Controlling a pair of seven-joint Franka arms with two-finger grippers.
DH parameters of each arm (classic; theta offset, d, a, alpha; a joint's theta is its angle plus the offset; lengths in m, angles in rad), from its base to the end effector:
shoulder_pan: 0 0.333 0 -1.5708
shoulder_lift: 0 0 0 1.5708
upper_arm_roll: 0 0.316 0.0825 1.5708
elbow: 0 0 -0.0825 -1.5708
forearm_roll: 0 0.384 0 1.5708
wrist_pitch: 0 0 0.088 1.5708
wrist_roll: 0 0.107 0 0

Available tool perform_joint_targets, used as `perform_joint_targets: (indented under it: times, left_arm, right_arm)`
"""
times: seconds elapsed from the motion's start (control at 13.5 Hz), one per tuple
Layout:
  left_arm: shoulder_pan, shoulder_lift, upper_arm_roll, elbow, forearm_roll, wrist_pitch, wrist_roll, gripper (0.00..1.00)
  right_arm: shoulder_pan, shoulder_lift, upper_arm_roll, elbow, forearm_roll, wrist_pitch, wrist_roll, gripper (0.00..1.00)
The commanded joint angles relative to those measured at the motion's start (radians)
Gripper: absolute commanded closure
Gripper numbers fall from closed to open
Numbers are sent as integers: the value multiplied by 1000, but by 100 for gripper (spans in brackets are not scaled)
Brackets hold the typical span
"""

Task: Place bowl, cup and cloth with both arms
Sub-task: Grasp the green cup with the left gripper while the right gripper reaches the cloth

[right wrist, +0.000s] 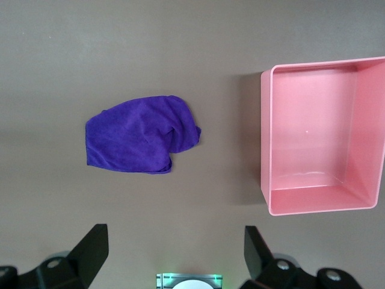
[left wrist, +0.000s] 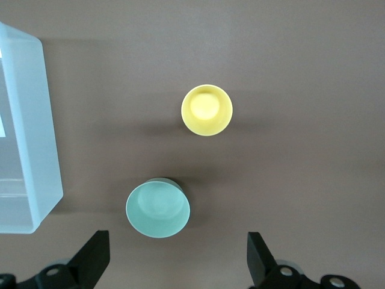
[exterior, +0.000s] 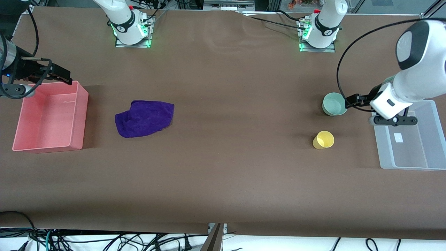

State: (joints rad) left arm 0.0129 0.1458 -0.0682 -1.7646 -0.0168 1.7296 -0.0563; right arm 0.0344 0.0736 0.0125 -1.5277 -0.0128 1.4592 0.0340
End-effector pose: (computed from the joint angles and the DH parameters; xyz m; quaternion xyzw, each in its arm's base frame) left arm 0.5835 -0.0321 0.4627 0.9958 0.0025 -0.0907 0.0081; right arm 0.5633 0.0247 0.5945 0.9974 0.0062 -0.0707 0.0088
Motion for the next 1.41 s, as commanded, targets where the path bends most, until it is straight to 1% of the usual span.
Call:
perform_joint_targets:
  times: [0.0, 0.15, 0.22, 0.3, 0.37, 0.67, 0.74, 0.82, 0.89, 0.97, 1.04, 1.19, 1.34]
  left_arm:
    - [9, 3, 2, -10, -2, 25, 39, 0]
    - [15, 1, 4, -65, 1, 80, 81, 0]
    - [21, 1, 2, -99, 32, 114, 108, 0]
    - [24, 0, 2, -145, 69, 155, 134, 0]
    - [41, -6, 2, -194, 74, 203, 154, 0]
    - [107, -2, 2, -378, 77, 379, 410, 0]
    - [119, -3, 2, -433, 78, 457, 455, 0]
    - [122, -2, 2, -484, 78, 529, 502, 0]
    - [124, 4, 4, -525, 77, 588, 529, 0]
    - [127, 17, 2, -550, 80, 619, 539, 0]
    - [127, 37, 2, -559, 80, 633, 568, 0]
    - [130, 102, 4, -561, 80, 695, 672, 0]
    - [165, 168, 2, -561, 80, 781, 786, 0]
  right_arm:
    - [2, 20, -3, 26, 5, -5, -5, 0]
    - [2, 37, -3, 26, 8, -2, -9, 0]
    - [5, 46, -3, 26, 8, 1, -11, 0]
    - [28, 52, -2, 26, -4, -2, -11, 0]
    - [47, 58, -2, 12, -34, 0, -5, 0]
    - [41, 61, -2, -60, -32, 4, -13, 0]
    - [47, 61, -2, -75, -30, 10, -11, 0]
    - [50, 61, -2, -113, -27, 65, -9, 0]
    - [61, 51, -2, -182, -27, 145, -8, 0]
    - [61, 35, -2, -262, -27, 218, -8, 0]
    - [58, 16, -2, -332, -27, 271, -9, 0]
    - [51, 8, -2, -466, -27, 390, -9, 0]
    - [50, 18, -2, -587, -26, 562, -8, 0]
